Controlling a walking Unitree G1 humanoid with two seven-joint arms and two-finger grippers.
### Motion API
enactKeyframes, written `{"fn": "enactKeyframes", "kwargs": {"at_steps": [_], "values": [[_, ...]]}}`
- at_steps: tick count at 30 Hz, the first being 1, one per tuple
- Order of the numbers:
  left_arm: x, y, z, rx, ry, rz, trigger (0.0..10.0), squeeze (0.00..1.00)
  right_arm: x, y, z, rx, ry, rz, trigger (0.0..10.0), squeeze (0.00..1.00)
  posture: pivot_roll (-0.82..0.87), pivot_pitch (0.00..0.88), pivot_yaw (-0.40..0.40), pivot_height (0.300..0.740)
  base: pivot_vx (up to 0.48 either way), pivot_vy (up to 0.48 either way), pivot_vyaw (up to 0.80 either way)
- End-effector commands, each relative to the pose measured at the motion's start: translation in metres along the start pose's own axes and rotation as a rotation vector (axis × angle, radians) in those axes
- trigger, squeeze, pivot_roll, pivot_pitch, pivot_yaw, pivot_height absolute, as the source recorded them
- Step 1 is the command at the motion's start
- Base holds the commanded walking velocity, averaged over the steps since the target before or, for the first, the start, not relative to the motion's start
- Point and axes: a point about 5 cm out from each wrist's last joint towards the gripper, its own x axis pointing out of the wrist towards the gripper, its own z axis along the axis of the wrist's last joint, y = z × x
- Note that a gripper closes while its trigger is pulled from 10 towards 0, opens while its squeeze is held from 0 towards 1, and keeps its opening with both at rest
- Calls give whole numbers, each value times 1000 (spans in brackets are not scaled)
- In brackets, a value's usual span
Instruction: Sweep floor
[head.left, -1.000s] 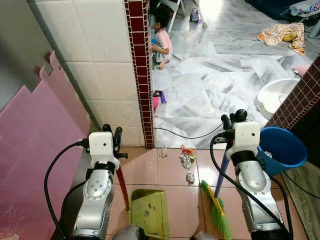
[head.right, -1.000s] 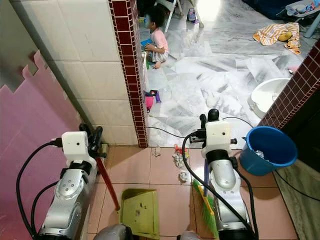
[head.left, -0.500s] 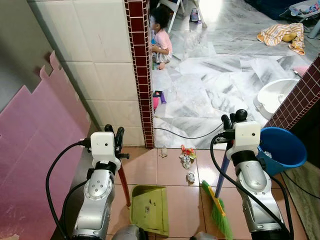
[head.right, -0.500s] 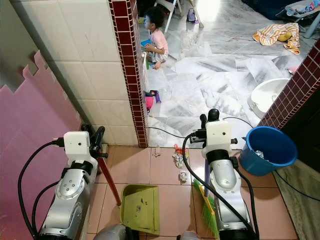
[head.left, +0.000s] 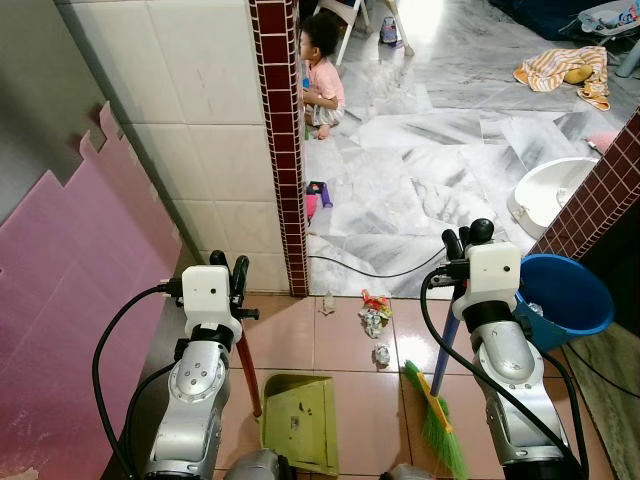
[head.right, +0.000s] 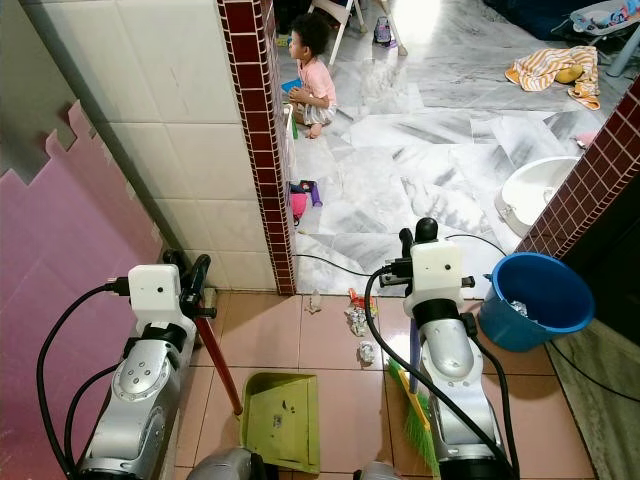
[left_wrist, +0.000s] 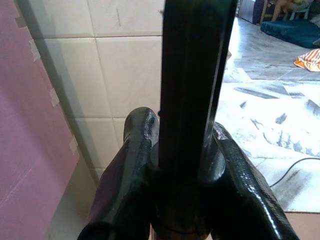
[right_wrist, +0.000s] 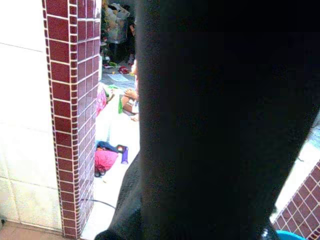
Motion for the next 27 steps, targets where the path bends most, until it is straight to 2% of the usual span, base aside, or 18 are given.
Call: {"fn": "enactKeyframes", "kwargs": {"at_steps": [1,7,20,27], "values": [[1,0,6,8,-36,1,10000,0,2,-1,5,-16,-22,7,10000,0,-60,0,52,740,0,0,0],[4,-4,8,11,-34,-17,10000,0,4,-2,7,-10,-28,3,10000,0,-67,0,41,740,0,0,0],[17,-11,14,-19,-41,-63,10000,0,9,13,11,-5,-40,16,10000,0,-61,0,66,740,0,0,0],[14,-10,9,-17,-25,-45,10000,0,15,14,7,1,-36,21,10000,0,-15,0,41,740,0,0,0]]}}
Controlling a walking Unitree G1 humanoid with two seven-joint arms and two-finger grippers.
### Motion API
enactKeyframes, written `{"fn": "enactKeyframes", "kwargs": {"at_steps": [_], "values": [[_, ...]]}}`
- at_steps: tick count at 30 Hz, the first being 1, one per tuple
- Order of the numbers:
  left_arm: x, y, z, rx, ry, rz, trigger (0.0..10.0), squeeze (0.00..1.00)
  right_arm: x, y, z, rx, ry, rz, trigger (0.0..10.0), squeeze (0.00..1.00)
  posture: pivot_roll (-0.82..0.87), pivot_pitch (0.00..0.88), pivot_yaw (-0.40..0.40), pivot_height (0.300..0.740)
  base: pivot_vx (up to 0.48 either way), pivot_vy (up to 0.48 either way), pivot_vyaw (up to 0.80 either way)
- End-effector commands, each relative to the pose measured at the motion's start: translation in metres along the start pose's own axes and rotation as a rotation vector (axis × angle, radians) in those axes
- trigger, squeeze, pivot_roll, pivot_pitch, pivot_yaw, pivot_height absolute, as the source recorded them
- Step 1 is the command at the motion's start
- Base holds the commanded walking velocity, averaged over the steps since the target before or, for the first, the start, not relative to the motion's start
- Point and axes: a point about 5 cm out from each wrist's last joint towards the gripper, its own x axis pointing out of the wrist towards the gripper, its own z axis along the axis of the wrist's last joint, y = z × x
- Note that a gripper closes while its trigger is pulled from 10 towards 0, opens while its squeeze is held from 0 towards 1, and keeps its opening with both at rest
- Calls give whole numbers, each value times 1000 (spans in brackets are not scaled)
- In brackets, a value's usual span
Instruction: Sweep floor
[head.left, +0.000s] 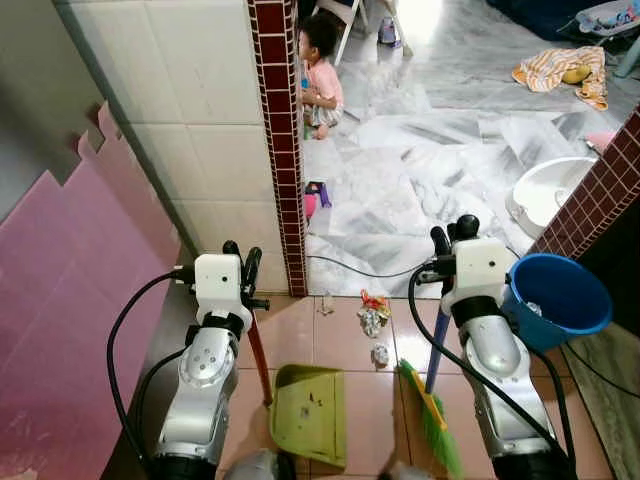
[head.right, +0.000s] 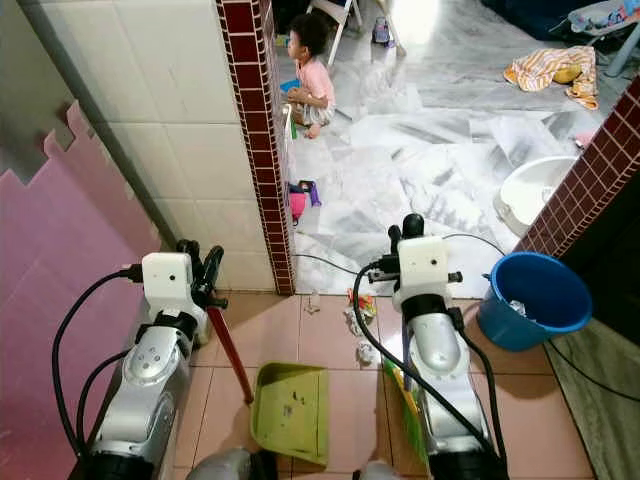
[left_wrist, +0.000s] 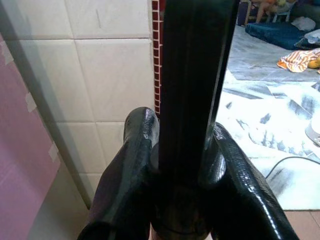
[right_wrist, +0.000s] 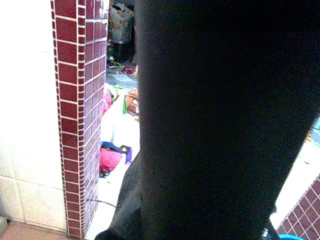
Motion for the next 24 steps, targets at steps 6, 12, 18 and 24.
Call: {"fn": "enactKeyframes", "kwargs": {"at_steps": [6,12,18,24], "values": [[-7,11,1,-11,-21,98,10000,0,20,15,10,5,-54,102,10000,0,45,0,-39,740,0,0,0],[-10,14,-1,-3,-22,119,10000,0,33,22,16,10,-68,134,10000,0,69,0,-59,740,0,0,0],[-6,21,6,5,-44,107,10000,0,29,20,11,42,-61,100,10000,0,49,0,-33,740,0,0,0],[-10,18,2,-6,-36,68,10000,0,18,13,3,43,-38,64,10000,0,21,0,-3,740,152,0,-468]]}}
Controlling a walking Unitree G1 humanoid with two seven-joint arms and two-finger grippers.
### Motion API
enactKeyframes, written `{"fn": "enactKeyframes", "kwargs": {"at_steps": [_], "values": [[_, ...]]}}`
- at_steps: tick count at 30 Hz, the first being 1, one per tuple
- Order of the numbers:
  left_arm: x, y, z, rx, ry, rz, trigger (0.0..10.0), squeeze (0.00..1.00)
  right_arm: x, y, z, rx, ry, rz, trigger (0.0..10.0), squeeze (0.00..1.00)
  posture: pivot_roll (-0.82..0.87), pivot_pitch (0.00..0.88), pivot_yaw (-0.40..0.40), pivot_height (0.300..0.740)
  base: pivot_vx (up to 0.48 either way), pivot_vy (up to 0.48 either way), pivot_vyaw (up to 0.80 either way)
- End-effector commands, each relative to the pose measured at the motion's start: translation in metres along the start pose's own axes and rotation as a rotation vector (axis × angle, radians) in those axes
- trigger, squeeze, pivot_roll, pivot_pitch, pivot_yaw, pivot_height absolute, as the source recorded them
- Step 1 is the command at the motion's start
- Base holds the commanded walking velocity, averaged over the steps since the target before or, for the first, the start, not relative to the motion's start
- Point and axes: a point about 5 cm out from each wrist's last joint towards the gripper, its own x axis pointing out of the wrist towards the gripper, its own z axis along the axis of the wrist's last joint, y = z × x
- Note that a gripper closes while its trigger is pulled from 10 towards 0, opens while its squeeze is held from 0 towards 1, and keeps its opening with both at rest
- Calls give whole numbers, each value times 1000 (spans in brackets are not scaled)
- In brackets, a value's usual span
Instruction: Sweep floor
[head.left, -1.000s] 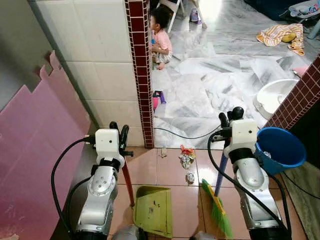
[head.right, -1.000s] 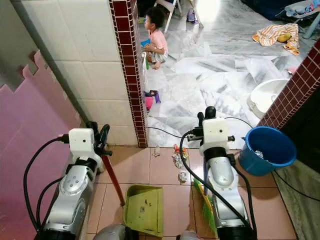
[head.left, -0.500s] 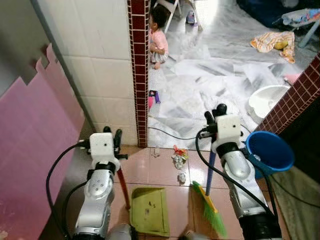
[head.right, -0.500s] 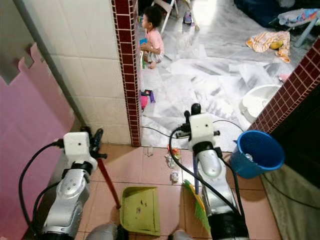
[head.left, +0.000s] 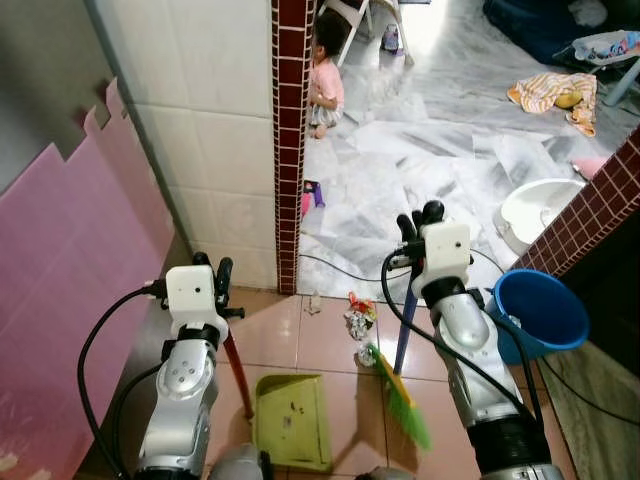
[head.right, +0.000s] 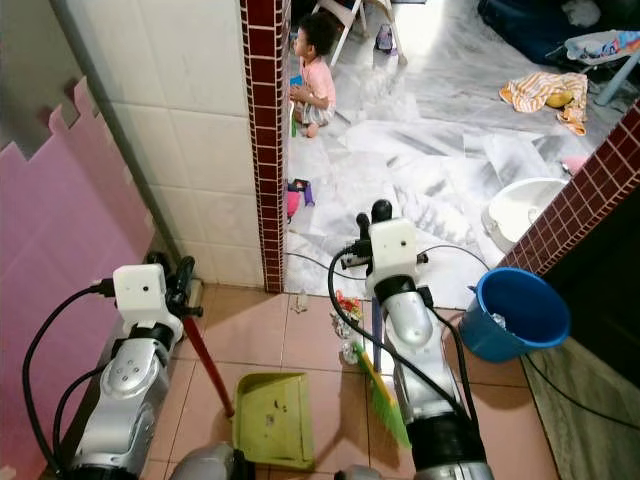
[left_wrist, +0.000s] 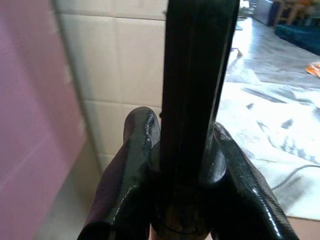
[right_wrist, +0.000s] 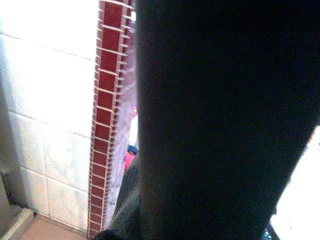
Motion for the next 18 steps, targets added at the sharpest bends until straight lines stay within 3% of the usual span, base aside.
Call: {"fn": "enactKeyframes", "kwargs": {"at_steps": [1,18], "values": [[1,-9,11,-18,-61,-43,10000,0,-2,-12,5,-24,-28,-43,10000,0,4,0,4,740,379,-244,-425],[10,-10,21,-43,-89,-73,10000,0,8,-16,10,-29,-55,-77,10000,0,7,0,37,740,444,-29,0]]}}
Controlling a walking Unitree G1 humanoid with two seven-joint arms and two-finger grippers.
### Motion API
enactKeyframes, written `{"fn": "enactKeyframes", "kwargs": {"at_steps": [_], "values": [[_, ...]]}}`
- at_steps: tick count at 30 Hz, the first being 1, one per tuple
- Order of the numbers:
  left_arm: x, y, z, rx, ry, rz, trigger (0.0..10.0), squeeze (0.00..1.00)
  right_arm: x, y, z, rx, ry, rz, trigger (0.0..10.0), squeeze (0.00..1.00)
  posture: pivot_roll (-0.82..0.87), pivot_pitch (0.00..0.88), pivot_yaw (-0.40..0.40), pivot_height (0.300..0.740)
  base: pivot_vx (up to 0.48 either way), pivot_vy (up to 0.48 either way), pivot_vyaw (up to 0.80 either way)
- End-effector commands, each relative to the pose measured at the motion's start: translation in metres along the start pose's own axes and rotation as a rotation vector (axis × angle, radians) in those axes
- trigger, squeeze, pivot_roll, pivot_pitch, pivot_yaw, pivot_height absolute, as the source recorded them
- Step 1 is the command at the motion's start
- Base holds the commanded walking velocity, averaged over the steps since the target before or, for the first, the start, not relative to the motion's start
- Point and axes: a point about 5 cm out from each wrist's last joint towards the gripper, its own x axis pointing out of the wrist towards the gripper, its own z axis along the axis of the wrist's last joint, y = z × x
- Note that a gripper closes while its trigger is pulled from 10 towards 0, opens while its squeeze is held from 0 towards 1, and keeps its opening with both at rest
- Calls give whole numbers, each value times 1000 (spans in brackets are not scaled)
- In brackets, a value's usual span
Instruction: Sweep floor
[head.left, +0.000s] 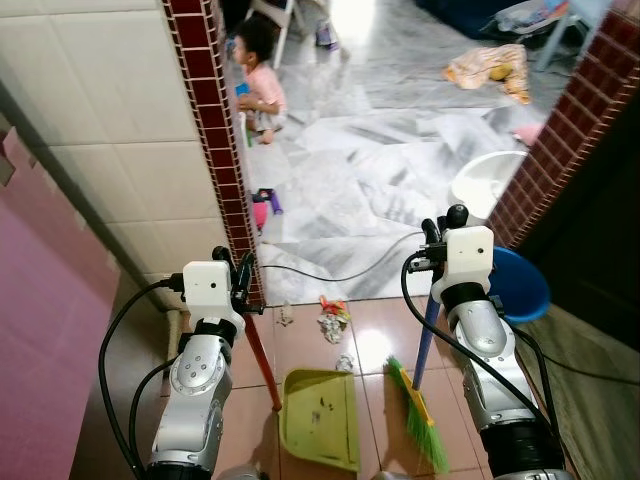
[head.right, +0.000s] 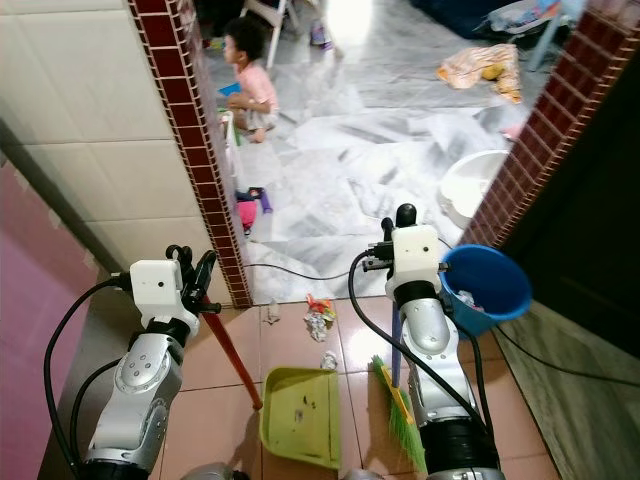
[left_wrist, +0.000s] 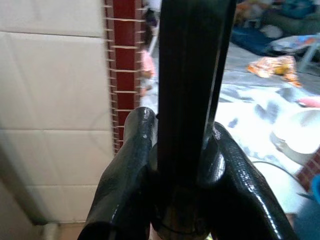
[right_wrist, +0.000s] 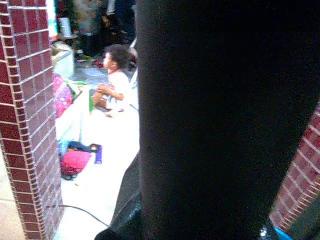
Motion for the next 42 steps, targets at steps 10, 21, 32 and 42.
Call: {"fn": "enactKeyframes", "kwargs": {"at_steps": [10,21,32,42], "values": [[2,-4,16,22,-75,-44,10000,0,6,-1,11,-19,-61,-2,10000,0,2,0,41,740,480,0,0],[0,2,15,65,-75,19,10000,0,4,-3,10,-23,-59,-5,10000,0,1,0,42,740,87,0,0],[4,26,19,125,-109,232,10000,0,9,-5,11,-36,-65,-1,10000,0,-11,0,40,740,0,0,0],[6,37,13,131,-95,398,10000,0,10,-7,12,-45,-67,2,10000,0,-19,0,35,740,0,0,0]]}}
